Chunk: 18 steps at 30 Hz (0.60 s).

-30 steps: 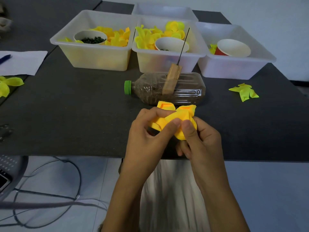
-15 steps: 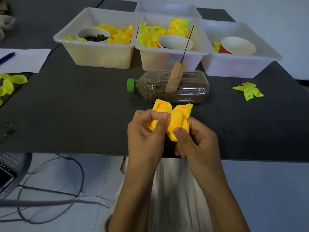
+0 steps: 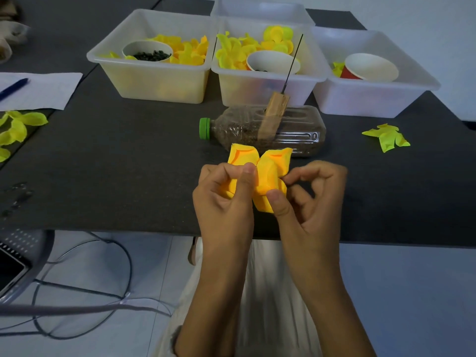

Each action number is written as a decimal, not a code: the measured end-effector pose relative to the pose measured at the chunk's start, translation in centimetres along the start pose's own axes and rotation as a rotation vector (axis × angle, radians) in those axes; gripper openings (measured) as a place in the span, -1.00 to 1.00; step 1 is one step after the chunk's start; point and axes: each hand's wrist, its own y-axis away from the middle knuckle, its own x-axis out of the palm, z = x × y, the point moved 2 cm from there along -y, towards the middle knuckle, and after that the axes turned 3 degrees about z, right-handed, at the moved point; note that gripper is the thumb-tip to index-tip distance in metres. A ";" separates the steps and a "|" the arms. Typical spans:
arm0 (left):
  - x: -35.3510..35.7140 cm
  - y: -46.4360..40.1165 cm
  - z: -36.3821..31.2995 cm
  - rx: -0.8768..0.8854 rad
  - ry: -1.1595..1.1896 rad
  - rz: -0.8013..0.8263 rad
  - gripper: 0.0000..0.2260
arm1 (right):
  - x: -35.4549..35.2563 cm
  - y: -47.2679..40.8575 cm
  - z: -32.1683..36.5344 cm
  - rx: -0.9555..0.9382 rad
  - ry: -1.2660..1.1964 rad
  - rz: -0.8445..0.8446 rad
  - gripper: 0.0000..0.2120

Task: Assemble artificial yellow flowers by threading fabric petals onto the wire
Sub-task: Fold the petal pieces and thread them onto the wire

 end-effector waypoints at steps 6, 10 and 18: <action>0.6 0.6 -0.2 0.180 -0.086 -0.052 -0.86 | 0.2 -0.2 0.2 0.129 0.140 0.026 -0.78; 1.5 1.1 -0.5 0.308 -0.193 -0.025 -0.90 | -0.1 -0.8 0.9 0.204 0.090 -0.011 -0.69; 1.7 0.7 0.0 0.293 -0.265 0.062 -0.95 | -1.7 -1.3 0.4 0.300 0.161 0.045 -0.86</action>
